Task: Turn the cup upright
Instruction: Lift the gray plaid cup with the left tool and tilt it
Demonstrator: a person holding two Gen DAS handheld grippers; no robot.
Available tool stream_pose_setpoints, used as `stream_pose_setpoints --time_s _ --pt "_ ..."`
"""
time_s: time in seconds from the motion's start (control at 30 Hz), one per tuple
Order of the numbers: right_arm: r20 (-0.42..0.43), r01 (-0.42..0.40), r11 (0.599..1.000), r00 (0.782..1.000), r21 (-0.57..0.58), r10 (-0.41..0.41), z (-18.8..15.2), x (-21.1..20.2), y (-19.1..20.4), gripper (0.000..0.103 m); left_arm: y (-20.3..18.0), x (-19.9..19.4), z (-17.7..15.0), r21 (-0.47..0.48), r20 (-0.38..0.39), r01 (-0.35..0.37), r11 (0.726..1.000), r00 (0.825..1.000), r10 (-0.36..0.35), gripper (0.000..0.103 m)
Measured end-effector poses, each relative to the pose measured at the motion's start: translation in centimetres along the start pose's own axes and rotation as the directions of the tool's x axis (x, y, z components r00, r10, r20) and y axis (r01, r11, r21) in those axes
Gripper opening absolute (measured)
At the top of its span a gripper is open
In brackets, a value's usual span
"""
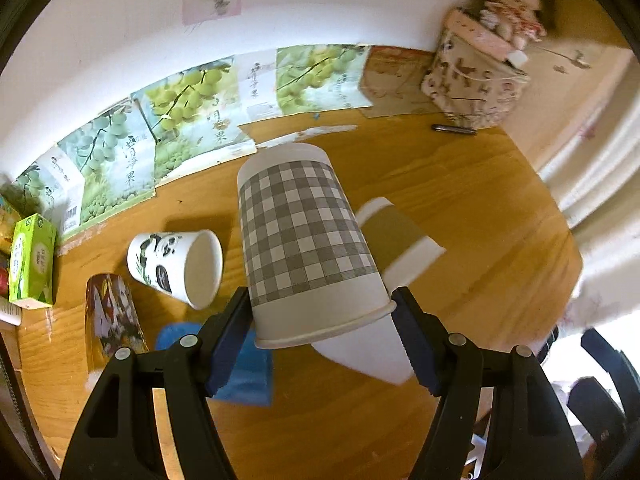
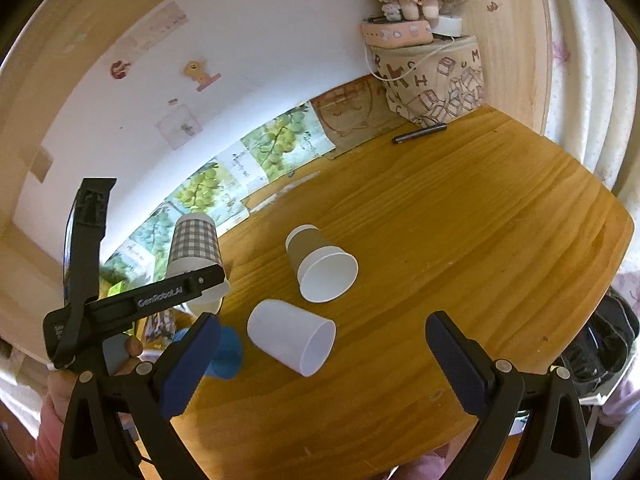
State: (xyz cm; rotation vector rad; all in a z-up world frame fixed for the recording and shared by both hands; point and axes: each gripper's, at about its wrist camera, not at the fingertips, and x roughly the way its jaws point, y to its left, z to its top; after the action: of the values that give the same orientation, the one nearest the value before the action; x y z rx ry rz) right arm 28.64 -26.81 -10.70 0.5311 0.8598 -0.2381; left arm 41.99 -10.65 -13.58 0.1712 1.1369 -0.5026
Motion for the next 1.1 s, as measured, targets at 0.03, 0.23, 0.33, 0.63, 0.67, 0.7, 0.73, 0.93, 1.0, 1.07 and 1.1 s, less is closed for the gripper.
stream_pose_setpoints --time_s 0.03,0.23,0.33,0.63,0.67,0.7,0.73,0.93,1.0,1.07,1.1 --pt "-0.001 -0.013 1.000 1.000 -0.022 0.013 -0.1 -0.3 -0.3 0.103 -0.3 -0.5 -0.6 -0.002 0.008 0.000 1.000 1.000 0.000 0.074" --pt "-0.023 -0.089 0.985 0.996 -0.145 0.087 -1.0 -1.5 -1.6 0.103 -1.7 -2.2 -3.7 0.003 0.016 0.011 1.000 1.000 -0.011 0.074" --pt "-0.022 -0.112 0.969 0.994 -0.221 0.110 -1.5 -2.1 -2.3 0.103 -2.6 -2.9 -5.4 0.029 0.023 0.005 1.000 1.000 -0.006 0.074" --pt "-0.028 -0.173 0.880 0.983 -0.441 0.179 -4.1 -3.2 -3.5 0.103 -5.3 -3.1 -10.3 0.142 -0.011 0.047 0.989 0.999 -0.046 0.074" --pt "-0.032 -0.181 0.867 0.982 -0.465 0.187 -4.5 -3.2 -3.6 0.103 -5.6 -3.0 -10.7 0.157 -0.015 0.046 0.987 0.999 -0.044 0.074" --pt "-0.040 -0.189 0.850 0.980 -0.491 0.195 -4.9 -3.2 -3.6 0.103 -5.8 -2.8 -11.0 0.168 -0.021 0.048 0.985 0.999 -0.045 0.074" --pt "-0.052 -0.200 0.830 0.978 -0.521 0.204 -5.3 -3.2 -3.5 0.103 -6.0 -2.6 -11.3 0.173 -0.030 0.053 0.983 0.998 -0.049 0.074" --pt "-0.109 -0.232 0.737 0.971 -0.635 0.212 -7.4 -2.8 -3.4 0.103 -7.2 -1.2 -12.7 0.227 -0.062 0.088 0.970 0.995 -0.076 0.074" --pt "-0.126 -0.242 0.711 0.969 -0.660 0.213 -7.9 -2.6 -3.5 0.102 -7.6 -0.7 -12.9 0.255 -0.068 0.076 0.964 0.996 -0.061 0.074" --pt "-0.141 -0.251 0.686 0.967 -0.682 0.214 -8.5 -2.5 -3.7 0.102 -7.9 -0.2 -13.2 0.283 -0.079 0.082 0.956 0.995 -0.062 0.074" --pt "-0.150 -0.258 0.677 0.965 -0.689 0.215 -8.7 -2.4 -3.8 0.102 -8.0 -0.1 -13.4 0.298 -0.086 0.093 0.950 0.994 -0.070 0.074"
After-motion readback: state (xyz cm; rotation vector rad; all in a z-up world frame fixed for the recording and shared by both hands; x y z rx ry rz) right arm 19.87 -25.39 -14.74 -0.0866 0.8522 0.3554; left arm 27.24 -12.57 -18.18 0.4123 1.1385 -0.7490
